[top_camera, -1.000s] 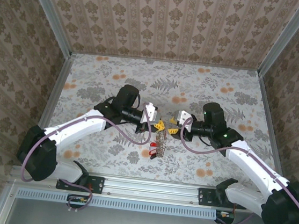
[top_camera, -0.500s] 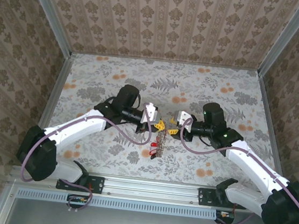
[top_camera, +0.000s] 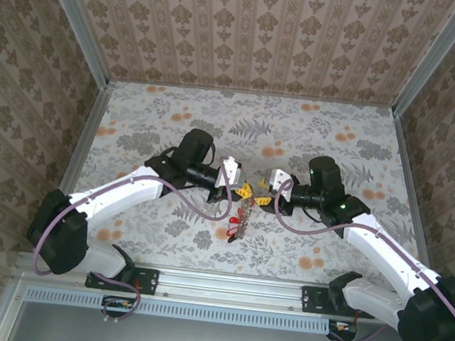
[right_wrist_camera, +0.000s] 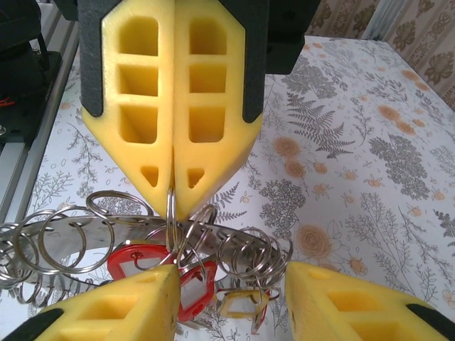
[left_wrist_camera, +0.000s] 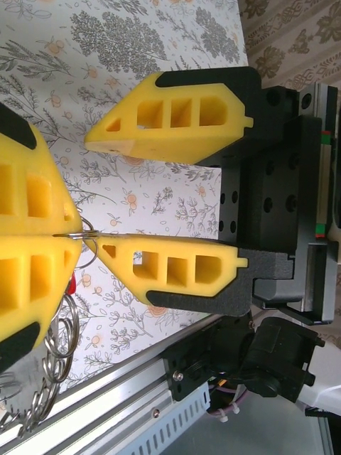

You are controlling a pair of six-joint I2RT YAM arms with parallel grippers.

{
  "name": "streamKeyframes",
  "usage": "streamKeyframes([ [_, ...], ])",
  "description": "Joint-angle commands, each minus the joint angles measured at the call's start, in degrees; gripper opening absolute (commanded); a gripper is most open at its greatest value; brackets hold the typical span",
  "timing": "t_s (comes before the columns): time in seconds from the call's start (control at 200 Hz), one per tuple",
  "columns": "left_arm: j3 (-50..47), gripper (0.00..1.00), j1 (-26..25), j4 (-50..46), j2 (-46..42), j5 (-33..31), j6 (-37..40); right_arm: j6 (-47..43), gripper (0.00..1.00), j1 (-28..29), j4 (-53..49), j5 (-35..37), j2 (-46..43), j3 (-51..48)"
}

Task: Put the keys on the keyring

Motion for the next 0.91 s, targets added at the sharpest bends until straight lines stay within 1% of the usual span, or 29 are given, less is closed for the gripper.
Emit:
streamKeyframes([
  [0.0, 3.0, 0.00, -0.8, 1.3, 0.1, 1.9, 1.7, 0.7, 0.45, -0.1, 1.4, -2.9, 0.6, 1.1],
  [0.52, 3.0, 0.00, -0.8, 1.2, 0.3, 1.8, 2.0, 4.0, 0.46, -0.1, 4.7, -3.3, 1.8, 1.0],
  [0.64, 2.7, 0.00, -0.8, 1.1, 0.2, 1.7, 1.9, 3.2, 0.41, -0.1, 3.3, -1.0, 1.7, 1.4],
  [0.79, 2.7, 0.00, -0.8, 0.7, -0.1, 1.6, 2.1, 2.6, 0.38, 0.0, 1.7, 1.4, 1.5, 1.6],
  [0.865, 2.6, 0.00, -0.8, 0.4, -0.3, 1.4, 2.3, 2.9, 0.35, -0.2, 1.7, 2.1, 1.3, 1.5],
  [0.9, 2.7, 0.00, -0.8, 0.1, -0.3, 1.3, 2.5, 3.7, 0.31, -0.2, 2.0, 2.4, 1.2, 1.5],
])
